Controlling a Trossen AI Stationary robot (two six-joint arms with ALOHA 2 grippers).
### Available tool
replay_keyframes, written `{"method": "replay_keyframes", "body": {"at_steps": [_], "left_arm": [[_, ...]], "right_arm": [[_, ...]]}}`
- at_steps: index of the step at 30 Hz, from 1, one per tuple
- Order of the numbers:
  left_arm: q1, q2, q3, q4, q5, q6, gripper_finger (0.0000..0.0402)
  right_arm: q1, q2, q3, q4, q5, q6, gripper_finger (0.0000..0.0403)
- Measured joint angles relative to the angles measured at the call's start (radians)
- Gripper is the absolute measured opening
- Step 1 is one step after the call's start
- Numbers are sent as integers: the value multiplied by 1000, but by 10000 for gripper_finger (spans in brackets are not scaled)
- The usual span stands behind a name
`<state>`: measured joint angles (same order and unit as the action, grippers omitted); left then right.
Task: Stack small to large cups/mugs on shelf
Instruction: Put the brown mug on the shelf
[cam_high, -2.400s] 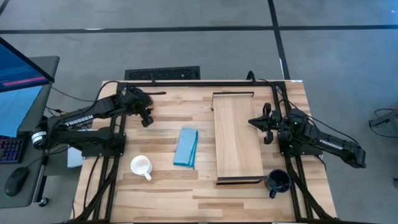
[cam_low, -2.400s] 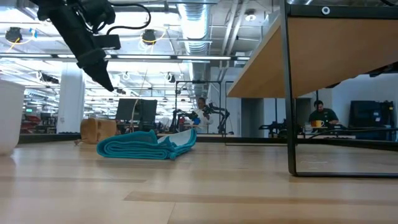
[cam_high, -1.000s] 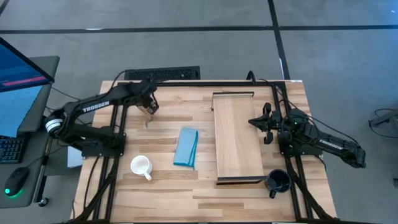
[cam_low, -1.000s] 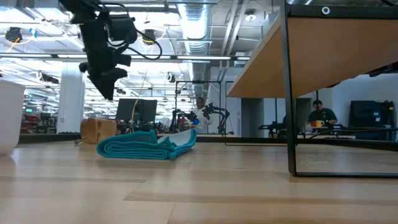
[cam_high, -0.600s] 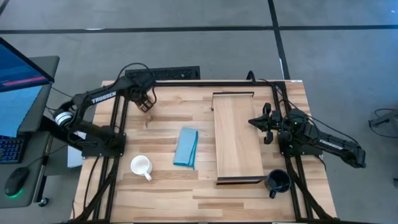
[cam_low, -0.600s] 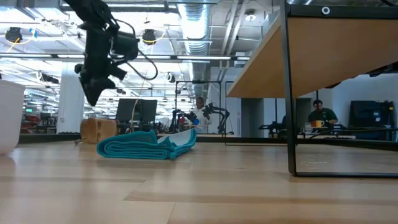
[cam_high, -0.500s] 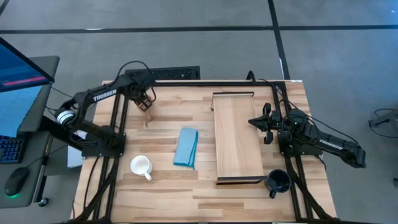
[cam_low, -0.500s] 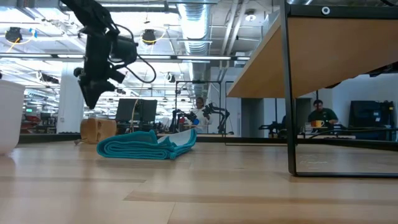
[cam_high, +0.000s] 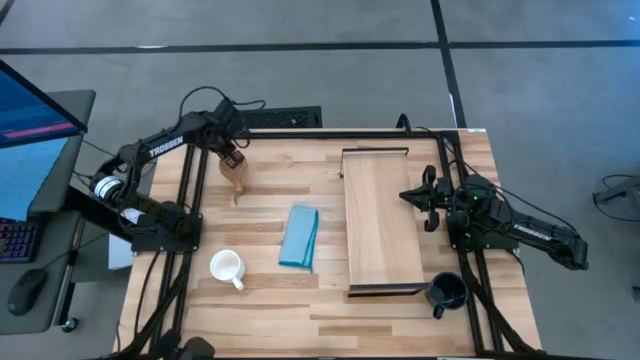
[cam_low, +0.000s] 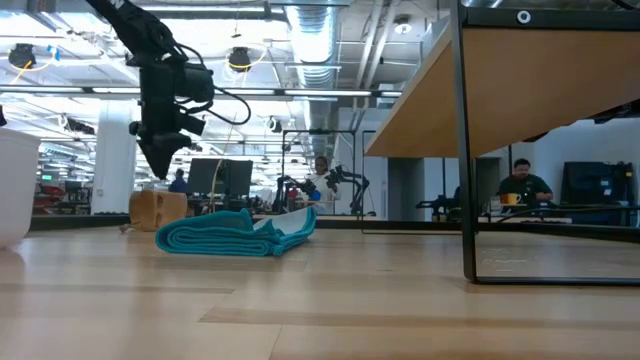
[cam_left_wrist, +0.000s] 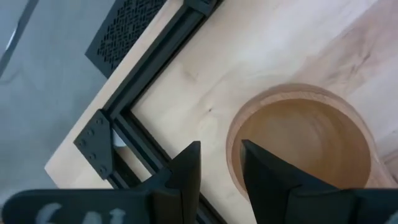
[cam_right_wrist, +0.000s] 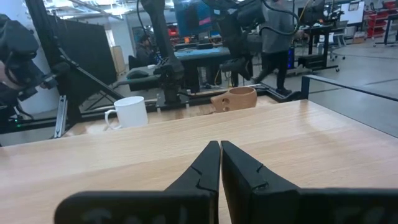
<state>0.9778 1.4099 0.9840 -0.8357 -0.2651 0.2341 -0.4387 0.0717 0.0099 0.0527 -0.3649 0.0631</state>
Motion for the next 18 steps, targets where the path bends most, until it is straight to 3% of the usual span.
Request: {"method": "replay_keyframes", "body": {"at_steps": [4, 12, 18], "left_arm": [[1, 0, 0, 10, 30, 36, 105], [19, 0, -1, 16, 33, -69, 105], [44, 5, -34, 15, 34, -52, 105]], "right_arm": [[0, 0, 0, 0, 0, 0, 37], [0, 0, 0, 0, 0, -1, 37], [0, 0, 0, 0, 0, -1, 37]]}}
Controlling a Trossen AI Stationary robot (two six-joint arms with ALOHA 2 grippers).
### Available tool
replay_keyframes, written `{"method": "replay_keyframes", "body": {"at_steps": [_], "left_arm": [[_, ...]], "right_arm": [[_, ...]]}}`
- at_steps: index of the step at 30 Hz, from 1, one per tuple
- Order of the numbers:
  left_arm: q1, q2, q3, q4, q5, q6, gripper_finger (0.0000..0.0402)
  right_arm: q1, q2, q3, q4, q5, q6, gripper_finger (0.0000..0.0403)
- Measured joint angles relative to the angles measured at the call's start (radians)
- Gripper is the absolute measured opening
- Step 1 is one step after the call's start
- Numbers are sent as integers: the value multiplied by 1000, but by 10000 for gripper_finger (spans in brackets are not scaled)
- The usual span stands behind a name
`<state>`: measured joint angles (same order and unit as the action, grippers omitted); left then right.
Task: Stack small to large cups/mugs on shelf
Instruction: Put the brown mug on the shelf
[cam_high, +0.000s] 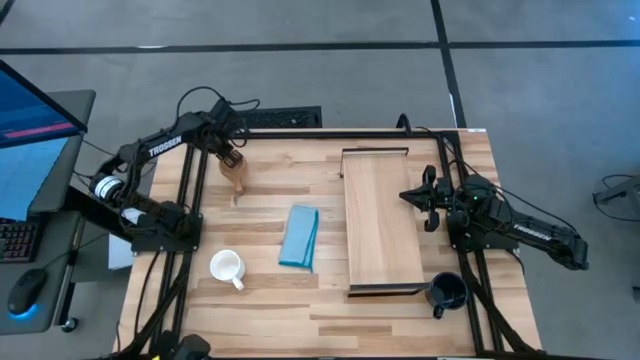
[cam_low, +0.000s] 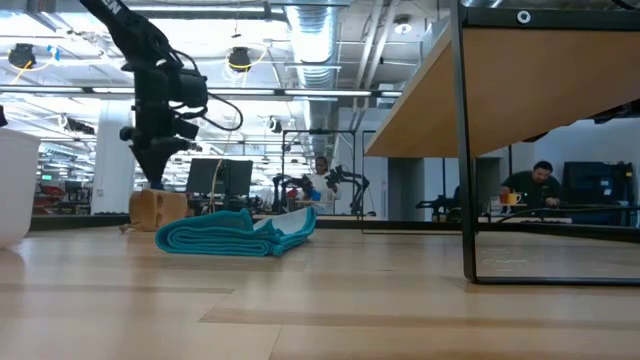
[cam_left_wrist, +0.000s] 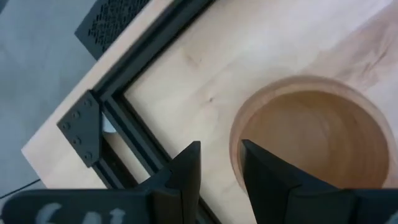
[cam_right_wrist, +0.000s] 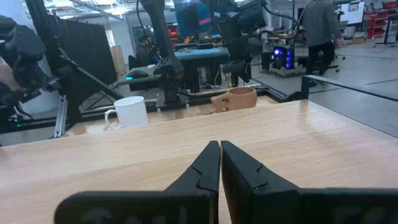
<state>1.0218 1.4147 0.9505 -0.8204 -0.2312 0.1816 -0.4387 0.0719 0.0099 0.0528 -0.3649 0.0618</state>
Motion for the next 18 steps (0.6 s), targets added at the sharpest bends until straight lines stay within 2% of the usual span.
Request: {"method": "replay_keyframes", "body": {"at_steps": [10, 18], "left_arm": [[0, 162, -8, 22, -8, 13, 105], [-31, 269, 48, 15, -15, 62, 101]], "right_arm": [[0, 0, 0, 0, 0, -1, 37], [0, 0, 0, 0, 0, -1, 37]]}}
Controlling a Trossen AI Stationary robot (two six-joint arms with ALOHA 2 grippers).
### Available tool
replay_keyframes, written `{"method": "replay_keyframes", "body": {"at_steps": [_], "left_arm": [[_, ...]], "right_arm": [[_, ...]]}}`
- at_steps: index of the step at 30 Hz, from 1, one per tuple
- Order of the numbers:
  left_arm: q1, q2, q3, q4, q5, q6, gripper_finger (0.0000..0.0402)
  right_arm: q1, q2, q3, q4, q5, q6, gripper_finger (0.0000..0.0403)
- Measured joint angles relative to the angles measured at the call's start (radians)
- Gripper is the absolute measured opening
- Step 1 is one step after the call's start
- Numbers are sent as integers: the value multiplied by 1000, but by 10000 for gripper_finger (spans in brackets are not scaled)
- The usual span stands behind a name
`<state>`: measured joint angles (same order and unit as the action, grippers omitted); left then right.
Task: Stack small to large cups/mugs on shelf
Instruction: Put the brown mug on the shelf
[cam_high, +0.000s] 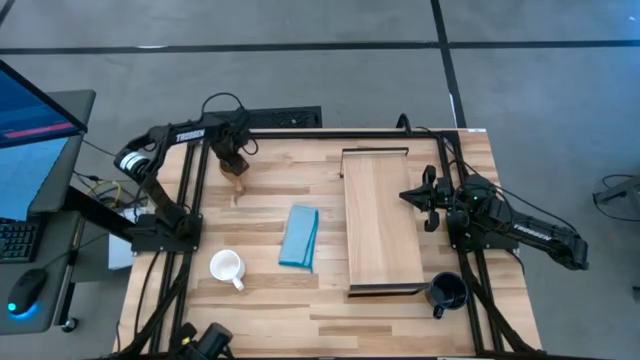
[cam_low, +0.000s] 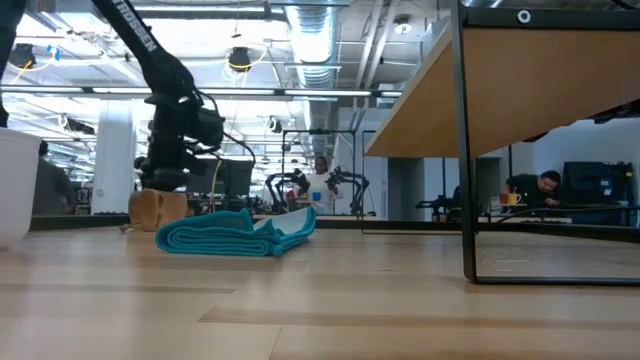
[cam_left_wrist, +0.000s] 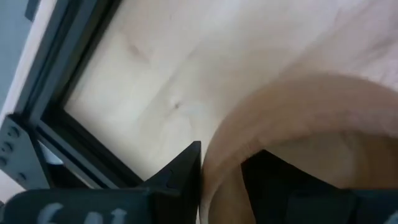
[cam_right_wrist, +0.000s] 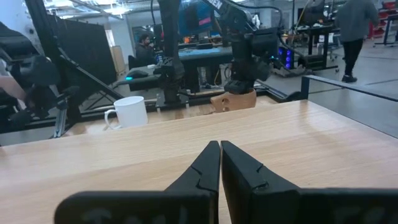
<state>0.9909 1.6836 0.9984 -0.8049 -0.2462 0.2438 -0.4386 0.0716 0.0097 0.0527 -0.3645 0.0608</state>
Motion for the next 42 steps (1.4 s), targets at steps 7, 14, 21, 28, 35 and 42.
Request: {"method": "replay_keyframes", "body": {"at_steps": [7, 14, 21, 28, 35, 42], "left_arm": [[-3, -2, 8, -11, 15, 30, 44], [-3, -1, 8, -14, 18, 31, 39], [-4, 5, 34, -37, 60, -50, 38], [-26, 7, 152, -88, 131, -80, 27], [-97, 7, 246, -112, 242, -64, 26], [-227, 7, 352, -168, 341, -68, 26]], "right_arm": [[0, 0, 0, 0, 3, -8, 37], [0, 0, 0, 0, 3, -9, 37], [0, 0, 0, 0, 3, -9, 37], [0, 0, 0, 0, 3, -9, 37], [0, 0, 0, 0, 3, -9, 37], [0, 0, 0, 0, 3, -10, 37]]}}
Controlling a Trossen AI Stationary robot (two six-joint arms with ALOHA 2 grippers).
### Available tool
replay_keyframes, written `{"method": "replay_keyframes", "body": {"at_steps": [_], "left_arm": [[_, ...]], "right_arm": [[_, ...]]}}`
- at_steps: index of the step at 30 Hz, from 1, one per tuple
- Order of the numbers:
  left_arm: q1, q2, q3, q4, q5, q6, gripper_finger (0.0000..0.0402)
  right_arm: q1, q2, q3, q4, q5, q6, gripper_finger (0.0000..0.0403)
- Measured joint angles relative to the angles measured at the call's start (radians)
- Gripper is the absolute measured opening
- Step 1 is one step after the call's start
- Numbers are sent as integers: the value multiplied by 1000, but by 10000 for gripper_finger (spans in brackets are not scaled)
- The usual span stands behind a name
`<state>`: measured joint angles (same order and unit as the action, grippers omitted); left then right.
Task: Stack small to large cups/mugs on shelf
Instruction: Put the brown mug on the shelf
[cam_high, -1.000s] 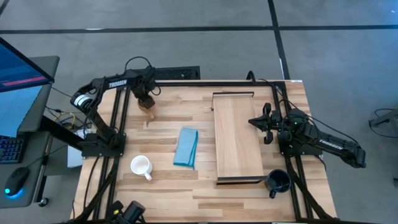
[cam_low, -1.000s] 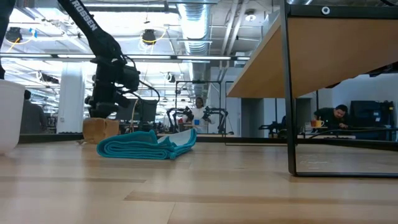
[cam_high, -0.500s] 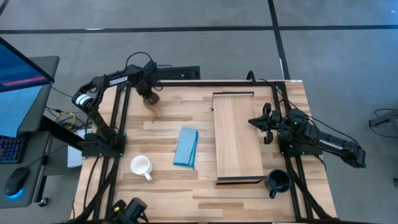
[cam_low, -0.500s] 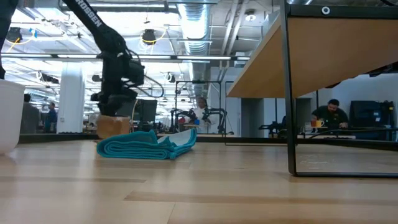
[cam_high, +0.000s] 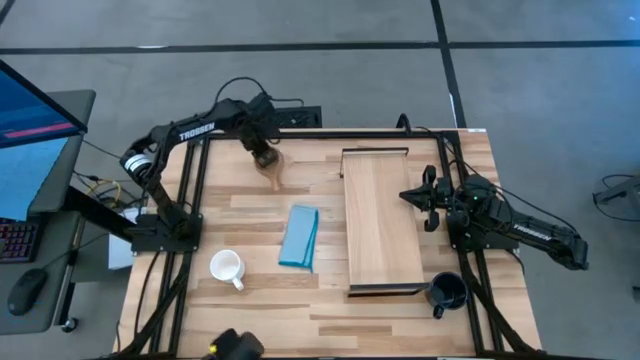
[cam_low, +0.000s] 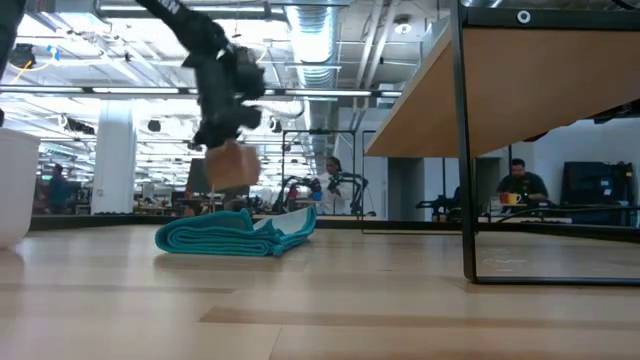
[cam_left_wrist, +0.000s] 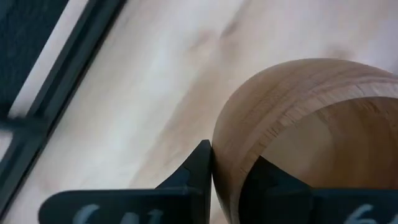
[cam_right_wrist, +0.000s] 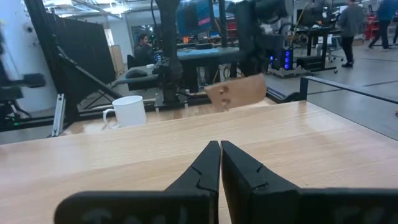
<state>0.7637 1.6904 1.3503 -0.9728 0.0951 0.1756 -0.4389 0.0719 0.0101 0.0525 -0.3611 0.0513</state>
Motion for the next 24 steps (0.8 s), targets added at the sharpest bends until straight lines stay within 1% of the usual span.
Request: {"method": "replay_keyframes", "body": {"at_steps": [5, 12, 19, 24], "left_arm": [[-113, -1, 123, -62, 4, -16, 26], [-272, -2, 279, -76, 5, -56, 26], [-401, -3, 406, -42, 1, -130, 26], [-462, -3, 470, 8, -24, -155, 26]], "right_arm": [[0, 0, 0, 0, 0, 0, 37], [0, 0, 0, 0, 0, 0, 37], [0, 0, 0, 0, 0, 0, 37], [0, 0, 0, 0, 0, 6, 37]]}}
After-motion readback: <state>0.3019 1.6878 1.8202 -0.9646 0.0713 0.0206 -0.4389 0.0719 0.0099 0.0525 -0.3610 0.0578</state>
